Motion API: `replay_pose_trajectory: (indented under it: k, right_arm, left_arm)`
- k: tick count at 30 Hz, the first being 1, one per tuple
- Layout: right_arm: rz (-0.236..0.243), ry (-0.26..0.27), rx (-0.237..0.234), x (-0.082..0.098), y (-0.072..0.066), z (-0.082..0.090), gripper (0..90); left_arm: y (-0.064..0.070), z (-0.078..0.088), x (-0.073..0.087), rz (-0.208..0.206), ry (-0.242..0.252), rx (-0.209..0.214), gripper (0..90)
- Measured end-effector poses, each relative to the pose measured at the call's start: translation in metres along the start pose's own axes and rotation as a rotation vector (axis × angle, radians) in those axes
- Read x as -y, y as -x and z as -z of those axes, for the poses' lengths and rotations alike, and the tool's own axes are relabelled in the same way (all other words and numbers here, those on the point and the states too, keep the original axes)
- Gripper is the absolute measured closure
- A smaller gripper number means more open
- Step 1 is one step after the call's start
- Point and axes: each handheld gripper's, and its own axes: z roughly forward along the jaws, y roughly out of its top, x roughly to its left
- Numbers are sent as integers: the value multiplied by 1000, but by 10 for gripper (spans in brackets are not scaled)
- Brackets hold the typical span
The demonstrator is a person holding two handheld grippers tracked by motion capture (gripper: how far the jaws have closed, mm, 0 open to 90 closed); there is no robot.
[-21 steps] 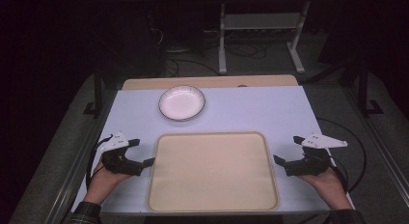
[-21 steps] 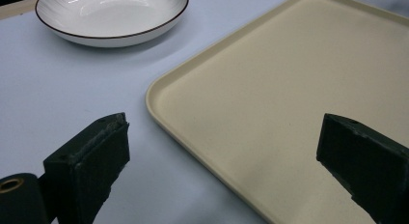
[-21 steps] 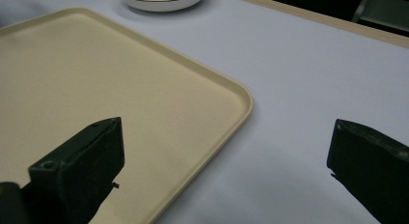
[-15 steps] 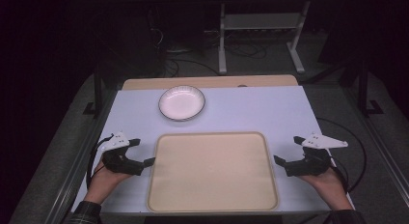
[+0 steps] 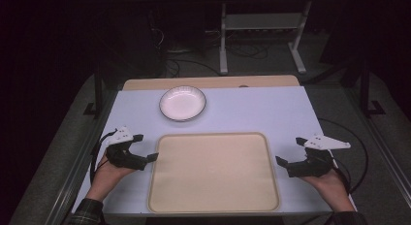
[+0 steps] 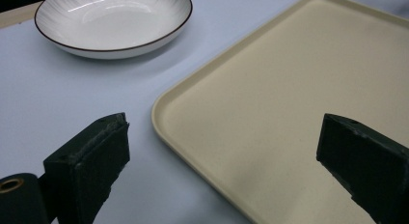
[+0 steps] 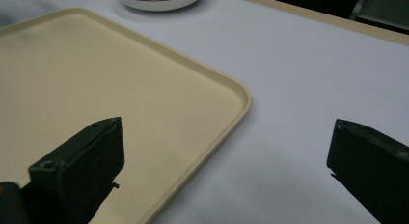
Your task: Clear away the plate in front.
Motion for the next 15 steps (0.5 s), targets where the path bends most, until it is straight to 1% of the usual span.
replay_pose_trajectory:
  k: [13, 15]
  right_arm:
    - [2, 0, -3, 0, 0, 0, 0]
    - [3, 0, -5, 0, -1, -1, 0]
  left_arm:
    - [-6, -4, -10, -3, 14, 6, 39]
    - [-8, -6, -12, 3, 21, 3, 39]
